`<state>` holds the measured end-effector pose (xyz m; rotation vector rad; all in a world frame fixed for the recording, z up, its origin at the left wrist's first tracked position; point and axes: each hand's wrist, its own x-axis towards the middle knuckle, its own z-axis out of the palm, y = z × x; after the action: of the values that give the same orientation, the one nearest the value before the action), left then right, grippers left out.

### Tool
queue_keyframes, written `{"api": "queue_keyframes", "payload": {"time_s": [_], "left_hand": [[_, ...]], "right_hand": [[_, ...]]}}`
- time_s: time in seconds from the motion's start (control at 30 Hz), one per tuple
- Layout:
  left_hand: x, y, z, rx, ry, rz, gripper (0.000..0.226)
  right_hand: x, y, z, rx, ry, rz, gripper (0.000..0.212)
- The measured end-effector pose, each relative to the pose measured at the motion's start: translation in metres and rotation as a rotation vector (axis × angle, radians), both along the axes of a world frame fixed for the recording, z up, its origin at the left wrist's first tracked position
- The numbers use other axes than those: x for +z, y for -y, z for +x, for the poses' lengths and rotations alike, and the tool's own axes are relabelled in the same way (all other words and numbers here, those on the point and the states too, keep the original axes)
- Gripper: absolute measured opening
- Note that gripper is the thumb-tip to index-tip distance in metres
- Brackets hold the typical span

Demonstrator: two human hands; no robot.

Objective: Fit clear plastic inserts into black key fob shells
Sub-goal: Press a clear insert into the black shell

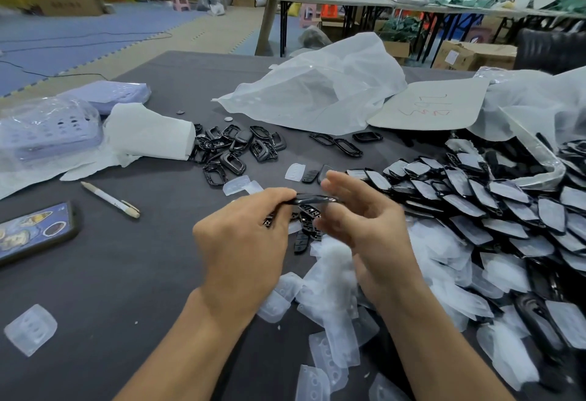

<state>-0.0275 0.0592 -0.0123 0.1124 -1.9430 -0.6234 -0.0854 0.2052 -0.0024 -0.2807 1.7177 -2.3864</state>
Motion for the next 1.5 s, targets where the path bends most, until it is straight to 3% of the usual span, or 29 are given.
{"api": "queue_keyframes", "payload": {"time_s": [0.07,0.13,0.27,0.4,0.53,0.6,0.67,0.77,0.83,0.93,1.17,1.5], "left_hand": [[-0.001,0.005,-0.001,-0.011,-0.032,-0.063,0.011],[0.0,0.007,-0.001,-0.046,-0.044,-0.078,0.011],[0.0,0.008,0.0,-0.137,-0.038,-0.08,0.01],[-0.001,0.008,-0.001,-0.168,-0.065,-0.116,0.011],[-0.002,0.007,-0.002,-0.217,-0.063,-0.124,0.013],[-0.002,0.004,-0.002,-0.208,0.006,-0.006,0.02],[0.0,0.0,-0.002,-0.174,0.171,0.276,0.029],[0.004,0.0,-0.012,-0.406,0.398,1.037,0.021],[0.009,0.004,-0.015,-0.607,0.489,1.364,0.021],[0.008,0.01,-0.016,-0.742,0.536,1.36,0.02],[0.003,0.013,-0.015,-0.722,0.601,1.264,0.045],[0.001,0.013,-0.017,-0.817,0.498,1.416,0.059]], "right_hand": [[0.005,0.0,0.001,0.136,0.261,-0.113,0.059],[0.007,-0.001,0.001,0.197,0.367,-0.136,0.07],[0.01,-0.001,0.001,0.239,0.364,-0.086,0.051],[0.011,-0.004,0.0,0.274,0.453,-0.023,0.055],[0.009,-0.007,-0.002,0.263,0.397,-0.055,0.037],[0.007,-0.007,-0.002,0.23,0.346,-0.08,0.027],[0.006,-0.005,-0.002,0.165,0.282,-0.082,0.015],[0.003,-0.006,-0.003,0.009,0.12,0.001,0.022],[0.002,-0.007,-0.003,-0.061,0.013,0.067,0.023],[0.0,-0.006,-0.003,-0.095,-0.068,0.124,0.023],[-0.001,-0.004,-0.003,-0.082,-0.075,0.138,0.023],[-0.002,-0.003,-0.004,-0.037,0.008,0.066,0.022]]}}
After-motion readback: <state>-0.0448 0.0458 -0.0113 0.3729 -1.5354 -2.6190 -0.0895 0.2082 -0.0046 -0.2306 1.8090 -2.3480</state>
